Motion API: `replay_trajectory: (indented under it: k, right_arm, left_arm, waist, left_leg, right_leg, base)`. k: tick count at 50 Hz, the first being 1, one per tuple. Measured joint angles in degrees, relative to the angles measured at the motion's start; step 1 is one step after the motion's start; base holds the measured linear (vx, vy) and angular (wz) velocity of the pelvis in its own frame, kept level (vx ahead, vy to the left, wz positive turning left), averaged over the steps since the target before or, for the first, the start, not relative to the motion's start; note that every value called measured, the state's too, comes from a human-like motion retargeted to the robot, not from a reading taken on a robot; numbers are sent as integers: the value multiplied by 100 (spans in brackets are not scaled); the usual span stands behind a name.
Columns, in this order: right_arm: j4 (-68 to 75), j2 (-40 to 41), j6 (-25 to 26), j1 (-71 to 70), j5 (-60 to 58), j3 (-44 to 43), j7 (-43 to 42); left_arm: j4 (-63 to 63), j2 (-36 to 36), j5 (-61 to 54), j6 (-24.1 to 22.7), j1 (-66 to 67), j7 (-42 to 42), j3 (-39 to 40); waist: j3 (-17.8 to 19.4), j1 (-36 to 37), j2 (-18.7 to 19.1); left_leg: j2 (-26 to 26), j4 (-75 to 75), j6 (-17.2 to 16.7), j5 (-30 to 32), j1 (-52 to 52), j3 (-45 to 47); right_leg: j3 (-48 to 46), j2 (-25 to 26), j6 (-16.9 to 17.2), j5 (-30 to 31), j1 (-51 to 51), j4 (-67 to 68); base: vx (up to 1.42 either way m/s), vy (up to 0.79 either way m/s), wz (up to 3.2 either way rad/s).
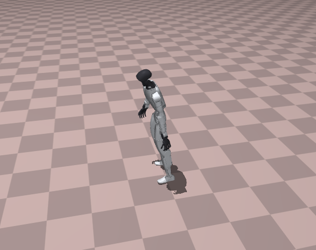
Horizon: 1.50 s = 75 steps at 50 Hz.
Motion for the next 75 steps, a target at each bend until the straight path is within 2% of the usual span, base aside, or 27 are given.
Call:
replay_trajectory:
  k: [3, 7, 10, 12, 15, 18, 20, 22, 23, 24, 28, 30, 32, 35, 37, 40, 44, 48, 50, 52, 55, 60, 63, 65, 70, 72, 75]
  right_arm:
    - [207, -44, 107, -115, -538, 111, 186]
    - [286, -113, 166, -288, -639, 144, 354]
    - [190, -169, 193, -328, -517, 41, 318]
    - [156, -228, 186, -351, -376, -69, 237]
    - [305, -301, 175, -375, -187, -260, 85]
    - [940, -457, 314, -648, -267, -501, 105]
    - [1492, -557, 479, -895, -546, -645, 261]
    - [2007, -654, 556, -1145, -849, -771, 446]
    - [2209, -714, 428, -1201, -766, -796, 552]
    - [2338, -752, 331, -1321, -748, -789, 550]
    - [2271, -772, 203, -1687, -788, -794, 401]
    - [1846, -718, 144, -1632, -487, -728, 372]
    - [1328, -634, -65, -1689, -289, -588, 231]
    - [554, -492, -290, -1560, 163, -348, 119]
    - [198, -399, -368, -1398, 359, -174, 122]
    - [-81, -200, -450, -1293, 499, 87, 74]
    - [-56, 85, -425, -1084, 372, 304, 196]
    - [119, 248, -391, -711, 62, 264, 294]
    - [231, 319, -166, -541, 63, 192, 374]
    - [455, 270, -87, -480, -191, 219, 376]
    - [849, 158, 37, -536, -659, 292, 345]
    - [1218, -52, 156, -732, -939, 353, 232]
    - [1279, -161, 203, -782, -834, 269, 301]
    - [1362, -219, 254, -818, -784, 179, 430]
    - [1850, -353, 577, -1024, -964, -104, 801]
    - [1996, -405, 702, -1151, -1142, -241, 798]
    - [1991, -444, 722, -1304, -1180, -483, 484]
  left_arm:
    - [-840, -80, -489, -364, -764, 300, -239]
    - [-2270, -4, -1098, -963, -1550, 930, -838]
    - [-3223, 158, -1542, -1358, -1945, 1318, -1187]
    - [-3633, 161, -1981, -1614, -2062, 1446, -1266]
    - [-3962, 40, -2805, -1849, -1857, 1283, -1298]
    - [-3947, -160, -3317, -1708, -1170, 781, -1341]
    - [-3752, -271, -3027, -1449, -545, 523, -1402]
    - [-3397, -336, -2142, -1118, 158, 257, -1518]
    - [-3171, -326, -1396, -945, 581, 69, -1646]
    - [-2886, -373, -1011, -846, 859, -109, -1742]
    - [-1299, -691, 358, -512, 1643, -747, -1835]
    - [-421, -795, 1390, -391, 2035, -932, -1666]
    - [195, -809, 1272, -403, 2157, -1353, -1511]
    - [645, -648, 1203, -376, 2473, -1478, -1149]
    - [620, -512, 951, -359, 2723, -1305, -796]
    - [507, -342, 165, -401, 2759, -1060, -364]
    - [536, -224, -175, -463, 2192, -758, -335]
    - [461, -234, 383, -359, 1030, -603, -678]
    - [285, -289, 1006, -66, 367, -584, -624]
    - [-134, -353, 594, -126, -300, -419, -621]
    - [-945, -438, -514, -489, -1247, 113, -694]
    - [-2674, -267, -1567, -1423, -2400, 1299, -1531]
    - [-3524, -128, -2071, -1727, -2704, 1434, -1825]
    - [-3899, -146, -2646, -1812, -2683, 1251, -1833]
    - [-4070, -485, -3482, -1506, -1594, 650, -1552]
    - [-3778, -626, -2943, -1239, -931, 667, -1450]
    - [-2951, -836, -1386, -769, 43, 678, -1316]
  waist:
    - [-35, -405, -23]
    - [28, -986, 0]
    - [66, -1321, 245]
    - [57, -1495, 444]
    - [3, -1531, 764]
    - [16, -1369, 1124]
    - [3, -1283, 1294]
    - [-20, -1217, 1408]
    - [-39, -1286, 1474]
    - [-32, -1183, 1503]
    - [78, -720, 1495]
    - [123, -662, 1466]
    - [100, -411, 1377]
    - [98, -73, 1161]
    - [49, 209, 981]
    - [-48, 632, 606]
    - [-176, 852, 225]
    - [-177, 606, 311]
    - [-339, 380, 392]
    - [-450, 135, 406]
    - [-531, -322, 377]
    - [-382, -1141, 455]
    - [-365, -1387, 740]
    - [-399, -1435, 964]
    - [-363, -1283, 1214]
    - [-329, -1169, 1210]
    - [-329, -1011, 1197]
  left_leg:
    - [-190, 32, -25, -93, 72, -128]
    - [-442, 46, -4, -222, 313, -372]
    - [-368, 55, -84, -347, 535, -536]
    - [-389, 85, -1, -404, 633, -674]
    - [-285, 254, -88, -415, 749, -682]
    - [-189, 676, -327, -433, 718, -507]
    - [-251, 924, -387, -534, 590, -446]
    - [-341, 1166, -381, -691, 329, -343]
    - [-334, 1759, -407, -935, -22, -299]
    - [-408, 1490, -343, -853, -39, -210]
    - [-680, 186, -96, -331, -110, 53]
    - [-605, 524, -285, -451, -564, 116]
    - [-655, -355, -48, 168, -675, 27]
    - [-559, -439, -223, 417, -1078, 209]
    - [-464, -439, -430, 522, -1133, 404]
    - [-307, -439, -475, 691, -1025, 534]
    - [-132, -439, -441, 441, -568, 605]
    - [68, -407, -280, 216, -39, 275]
    - [183, -403, -92, 204, 6, 140]
    - [173, -340, -65, 104, -8, 15]
    - [0, -298, -105, -37, 25, -157]
    - [-355, -297, -59, -231, 395, -512]
    - [-332, -298, -3, -309, 548, -632]
    - [-281, -300, 28, -337, 623, -651]
    - [-422, 154, 36, -310, 826, -404]
    - [-521, 520, 25, -360, 698, -245]
    - [-582, 846, 30, -486, 254, -42]
  right_leg:
    - [-332, -134, 243, 588, -289, -958]
    - [-162, -253, 725, 2066, -650, -2016]
    - [-252, -259, 915, 1866, -937, -2026]
    - [-344, -347, 915, 2117, -842, -2026]
    - [-554, -268, 915, 1954, -612, -1994]
    - [-496, -203, 915, 1359, -611, -1428]
    - [-417, -237, 915, 1175, -499, -1336]
    - [-359, -327, 915, 1035, -367, -1309]
    - [-426, -446, 915, 903, -246, -1253]
    - [-347, -467, 915, 861, -209, -1245]
    - [-62, -494, 912, 729, -10, -1254]
    - [-134, -496, 794, 546, 214, -1198]
    - [4, -367, 674, 646, 350, -1502]
    - [91, -301, 486, 487, 575, -1527]
    - [191, -257, 366, 302, 683, -1380]
    - [477, -150, 308, 248, 869, -1446]
    - [714, -8, 310, 359, 1105, -1281]
    - [648, 269, 276, 695, 1235, -635]
    - [619, 382, 118, 470, 773, -85]
    - [373, 282, 110, 290, 264, 149]
    - [70, 18, 238, 424, -327, -243]
    - [-121, -318, 765, 1819, -707, -1737]
    - [-255, -372, 588, 2022, -786, -1837]
    - [-322, -370, 444, 1666, -775, -1613]
    - [-314, -523, 580, 1158, -340, -1439]
    - [-225, -611, 598, 1088, -168, -1446]
    - [-134, -700, 571, 1000, -21, -1402]
  base:
    - [37, 3, 49]
    - [40, -2, 59]
    - [47, -12, 55]
    - [50, -13, 56]
    - [49, -27, 15]
    - [48, -25, -28]
    - [48, -8, -30]
    - [49, 7, -5]
    - [50, 14, 3]
    - [47, 10, -41]
    - [44, 5, -57]
    - [47, 1, -9]
    - [46, -4, -38]
    - [53, -1, -45]
    - [59, 2, -72]
    - [59, 4, -87]
    - [57, 9, -39]
    - [52, 13, 56]
    - [43, 11, 55]
    - [40, 8, 52]
    - [41, 6, 63]
    - [47, 0, 72]
    - [52, -6, 41]
    - [54, -10, 19]
    - [57, -11, -11]
    - [55, -9, -38]
    - [52, -3, -30]
